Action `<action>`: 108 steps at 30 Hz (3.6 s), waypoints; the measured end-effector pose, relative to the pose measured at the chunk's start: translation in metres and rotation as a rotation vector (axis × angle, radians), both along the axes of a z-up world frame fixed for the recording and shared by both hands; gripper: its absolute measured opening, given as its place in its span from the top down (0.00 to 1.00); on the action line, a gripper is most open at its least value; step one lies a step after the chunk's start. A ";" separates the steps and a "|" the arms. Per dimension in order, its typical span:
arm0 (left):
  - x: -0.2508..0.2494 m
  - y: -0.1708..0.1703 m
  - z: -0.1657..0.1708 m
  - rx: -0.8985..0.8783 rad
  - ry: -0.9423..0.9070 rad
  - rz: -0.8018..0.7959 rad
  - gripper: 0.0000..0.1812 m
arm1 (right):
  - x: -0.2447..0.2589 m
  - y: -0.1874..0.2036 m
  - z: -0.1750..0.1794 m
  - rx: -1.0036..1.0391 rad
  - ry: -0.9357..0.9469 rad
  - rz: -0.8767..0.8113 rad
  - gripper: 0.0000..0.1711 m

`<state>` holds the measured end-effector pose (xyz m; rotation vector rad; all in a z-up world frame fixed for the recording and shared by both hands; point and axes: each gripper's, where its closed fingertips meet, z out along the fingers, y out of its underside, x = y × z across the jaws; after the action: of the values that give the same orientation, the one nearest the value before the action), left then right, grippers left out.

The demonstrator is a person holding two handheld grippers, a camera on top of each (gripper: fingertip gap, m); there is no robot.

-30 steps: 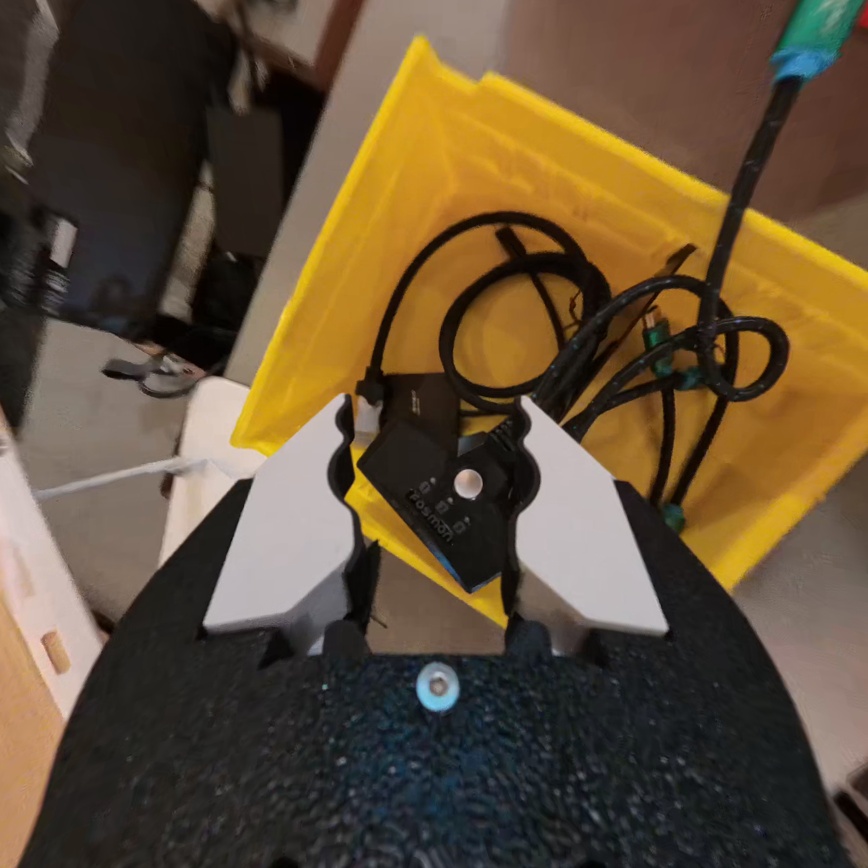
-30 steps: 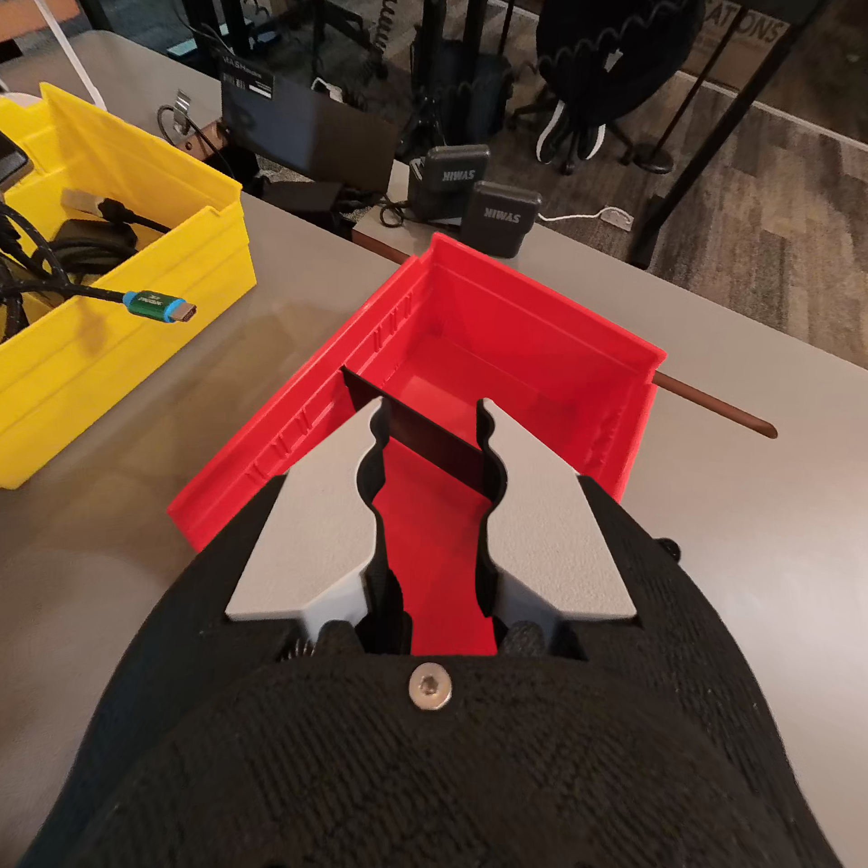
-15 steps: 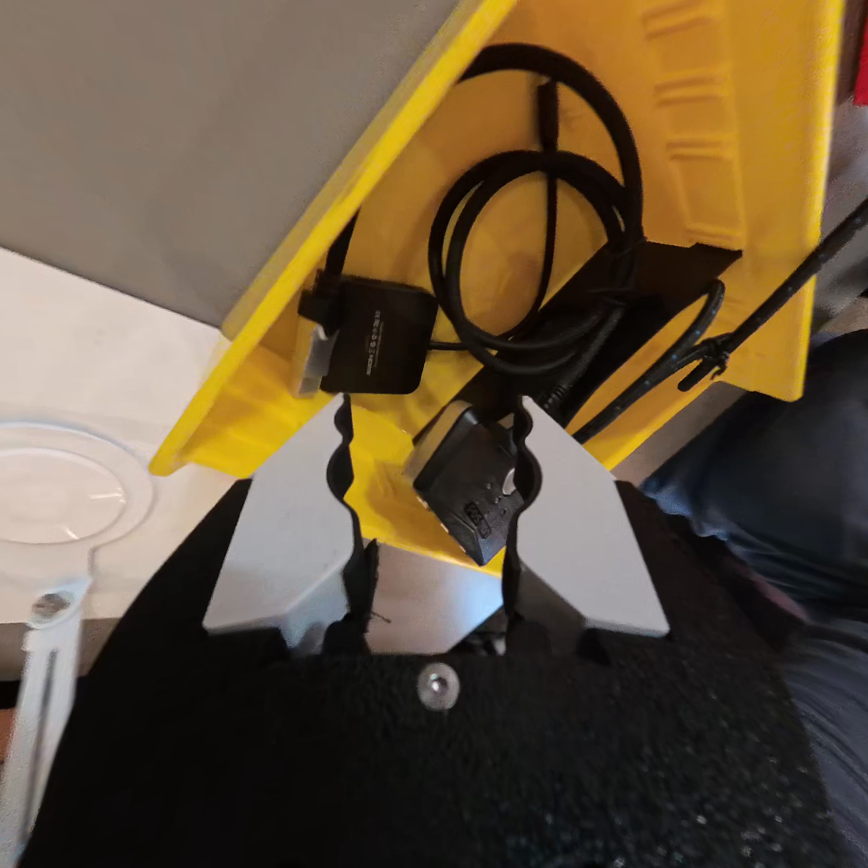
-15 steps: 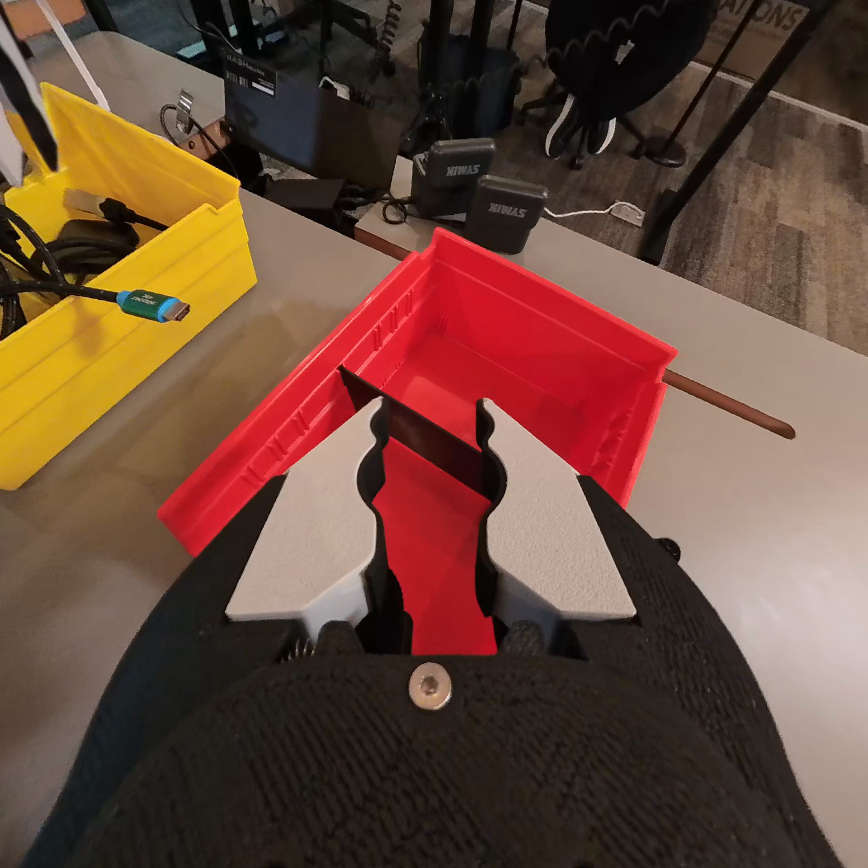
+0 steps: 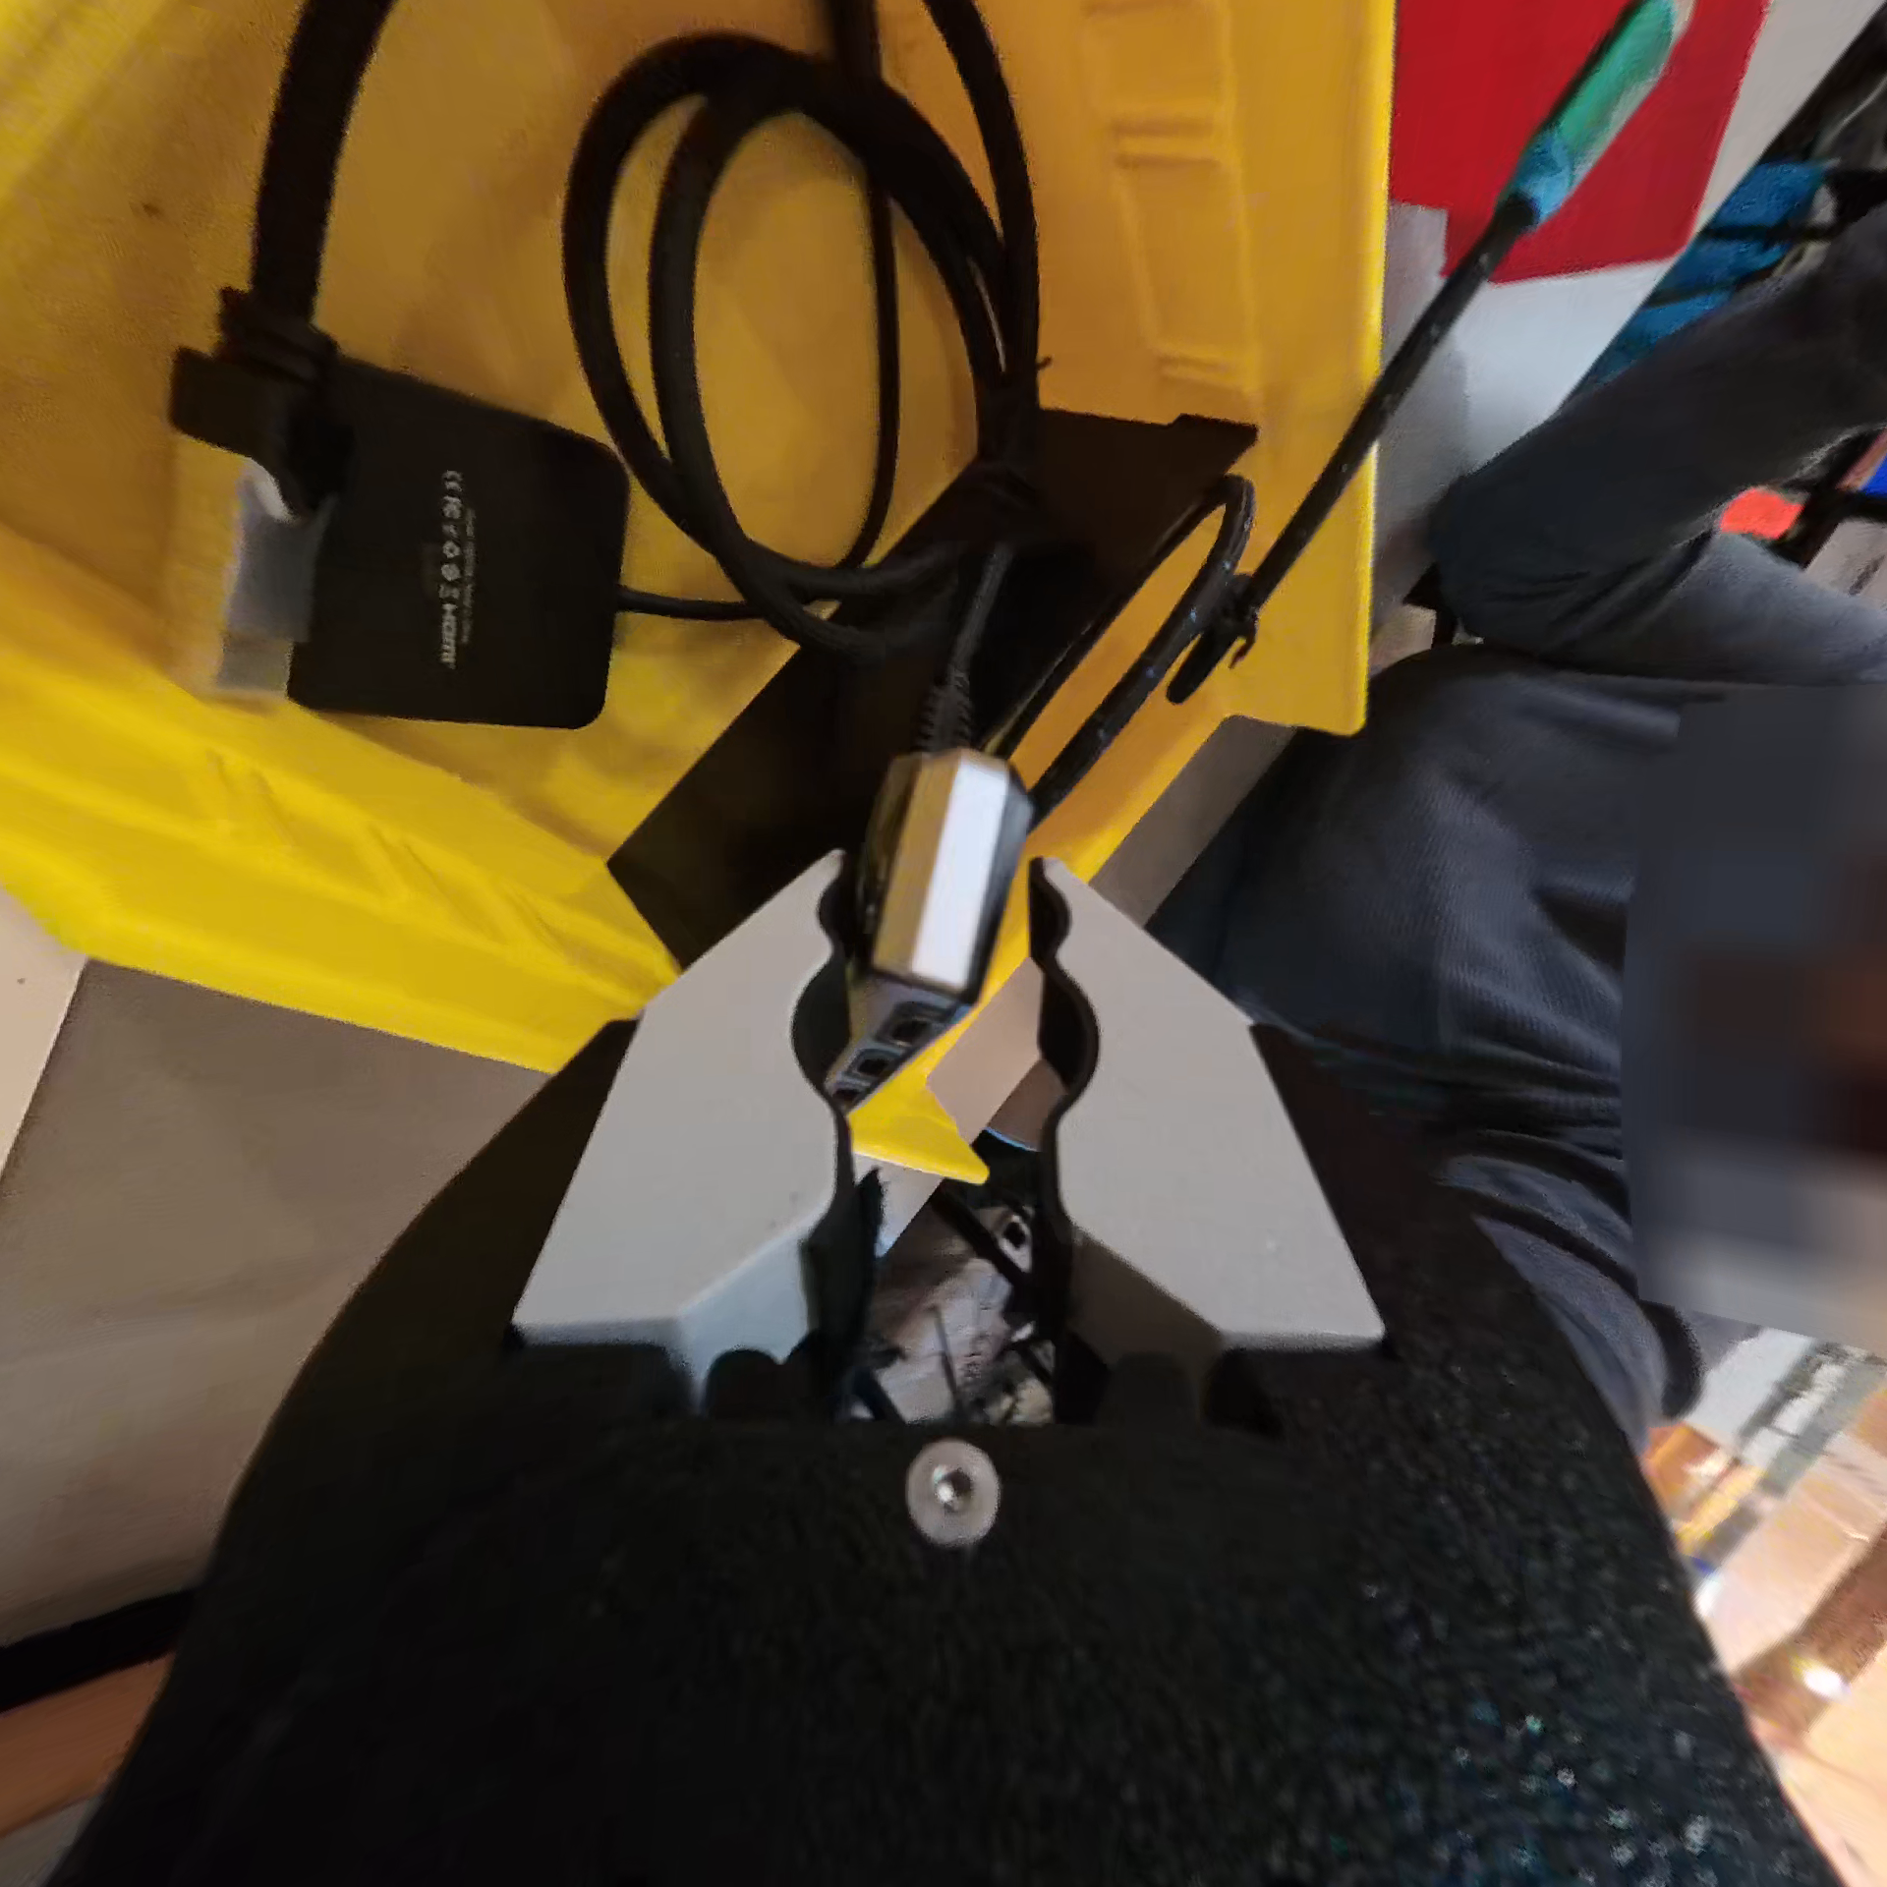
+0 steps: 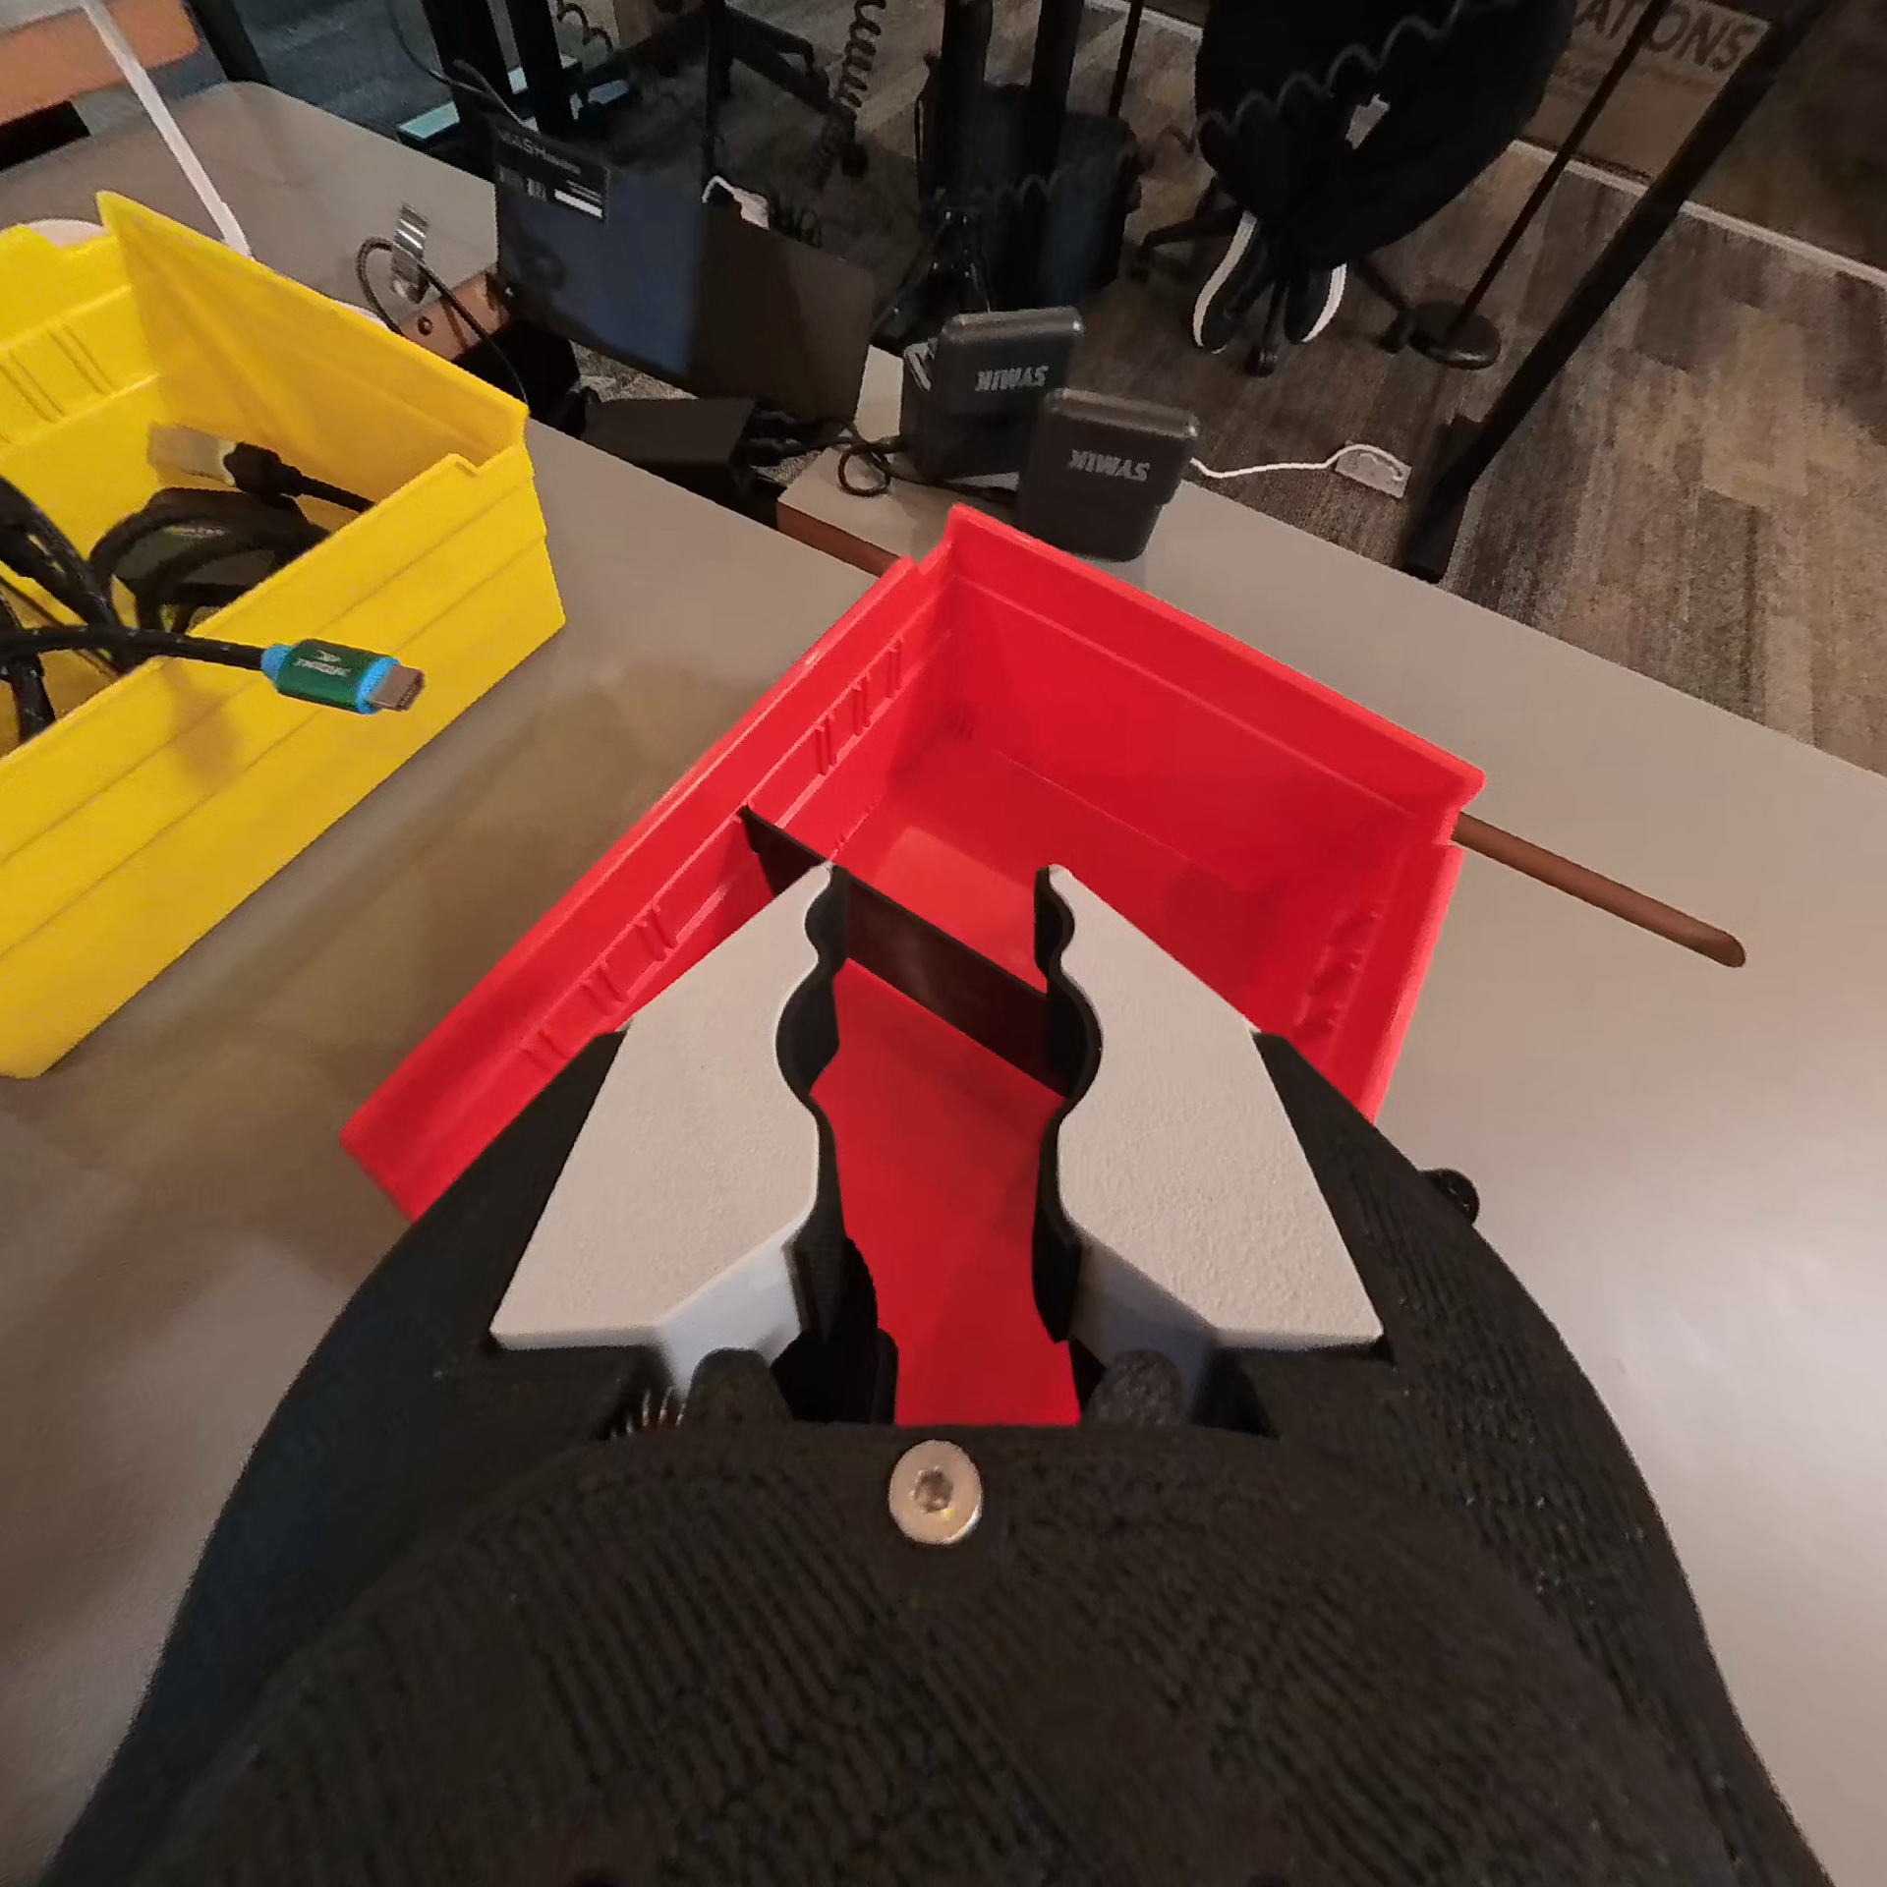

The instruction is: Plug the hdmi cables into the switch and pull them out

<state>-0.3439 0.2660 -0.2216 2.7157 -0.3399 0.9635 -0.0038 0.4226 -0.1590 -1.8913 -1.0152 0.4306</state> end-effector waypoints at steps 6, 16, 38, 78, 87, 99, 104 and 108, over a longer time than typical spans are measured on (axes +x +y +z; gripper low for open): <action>-0.001 -0.011 0.003 0.257 0.120 -0.204 0.89 | -0.004 -0.004 0.005 0.016 0.012 0.019 0.80; -0.002 -0.030 0.112 0.781 0.407 -0.325 0.90 | -0.010 -0.014 0.022 0.061 0.063 0.058 0.81; 0.155 -0.130 0.293 1.906 0.564 -0.123 0.90 | 0.015 -0.028 0.082 0.230 0.282 0.024 0.83; 0.262 -0.169 0.045 1.746 -0.237 0.281 0.90 | 0.018 -0.031 0.093 0.273 0.318 0.027 0.84; 0.245 -0.167 -0.020 1.562 -0.128 0.175 0.90 | 0.010 -0.034 0.092 0.286 0.297 0.050 0.84; 0.229 -0.173 -0.043 1.372 -0.037 0.062 0.90 | 0.008 -0.035 0.089 0.286 0.279 0.057 0.83; 0.219 -0.173 -0.062 1.304 0.092 0.003 0.83 | 0.007 -0.036 0.090 0.289 0.278 0.062 0.83; 0.218 -0.176 -0.067 1.237 0.025 0.077 0.84 | 0.006 -0.036 0.089 0.285 0.278 0.066 0.83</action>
<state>-0.1259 0.0896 -0.2886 3.8118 -1.1475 0.8881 0.0023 0.3868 -0.0701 -1.5010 -0.9014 0.5402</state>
